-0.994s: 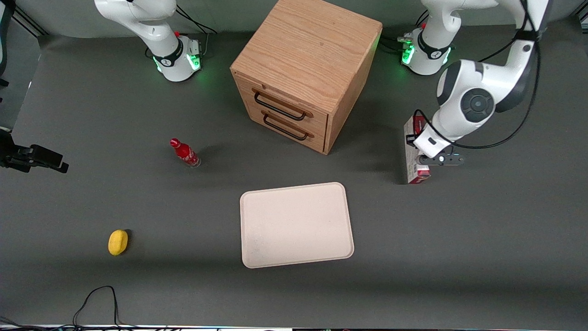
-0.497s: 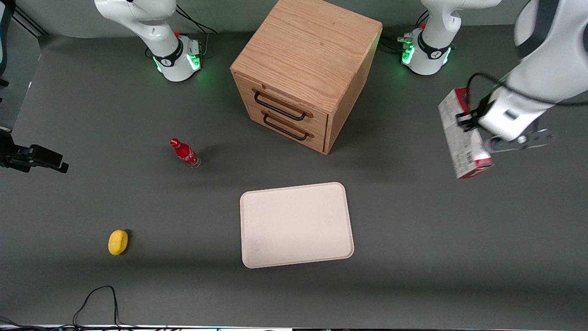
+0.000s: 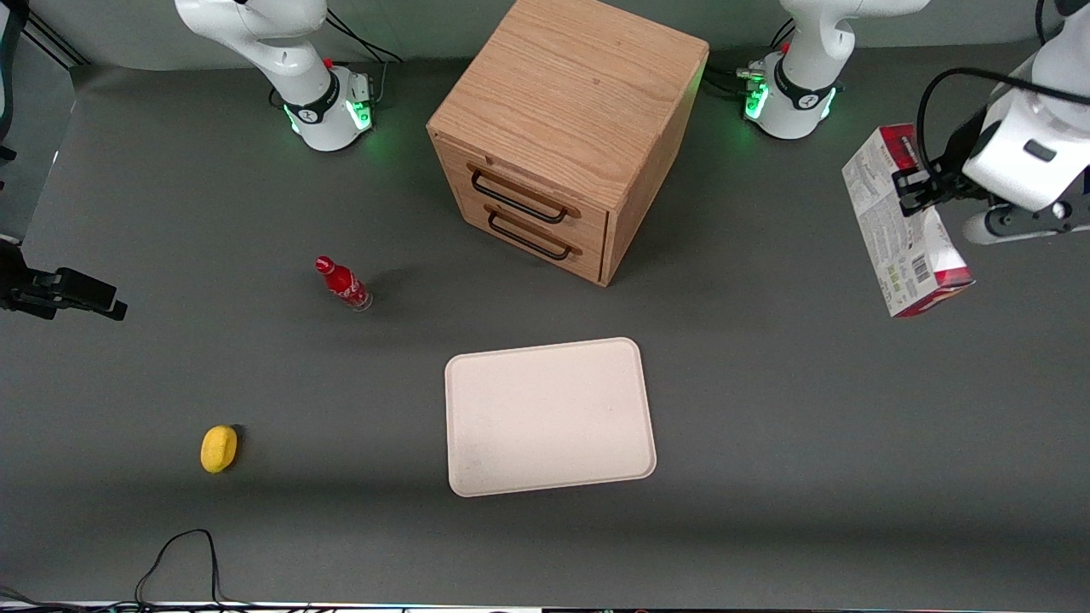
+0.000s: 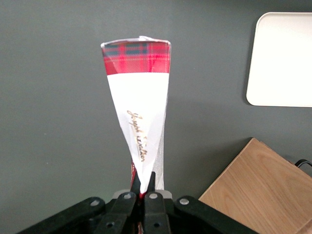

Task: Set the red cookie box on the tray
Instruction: 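Lift the cookie box up off the table with the left gripper, then carry the held cookie box over to the cream tray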

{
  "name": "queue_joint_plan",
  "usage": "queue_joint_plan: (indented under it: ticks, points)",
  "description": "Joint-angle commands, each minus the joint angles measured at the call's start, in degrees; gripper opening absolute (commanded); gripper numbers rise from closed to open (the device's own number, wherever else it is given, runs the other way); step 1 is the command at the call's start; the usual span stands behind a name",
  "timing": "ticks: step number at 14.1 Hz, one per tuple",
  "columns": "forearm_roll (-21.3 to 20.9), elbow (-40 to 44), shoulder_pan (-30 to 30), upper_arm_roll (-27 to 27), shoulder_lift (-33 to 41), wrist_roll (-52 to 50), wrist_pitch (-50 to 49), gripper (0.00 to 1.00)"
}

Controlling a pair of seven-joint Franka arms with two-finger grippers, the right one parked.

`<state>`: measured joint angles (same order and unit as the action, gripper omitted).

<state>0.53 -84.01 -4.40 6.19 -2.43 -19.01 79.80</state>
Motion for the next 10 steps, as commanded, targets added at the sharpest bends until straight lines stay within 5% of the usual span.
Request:
queue_joint_plan:
  ticks: [1, 3, 10]
  points:
    - [-0.09, 16.11, -2.01, 0.75, -12.47, -7.24, -3.06, 0.0]
    - [-0.18, 24.92, -5.17, 1.37, -19.08, -11.3, -5.26, 0.0]
    - [-0.26, 35.4, -19.84, 1.9, -32.27, -13.69, 7.02, 0.0]
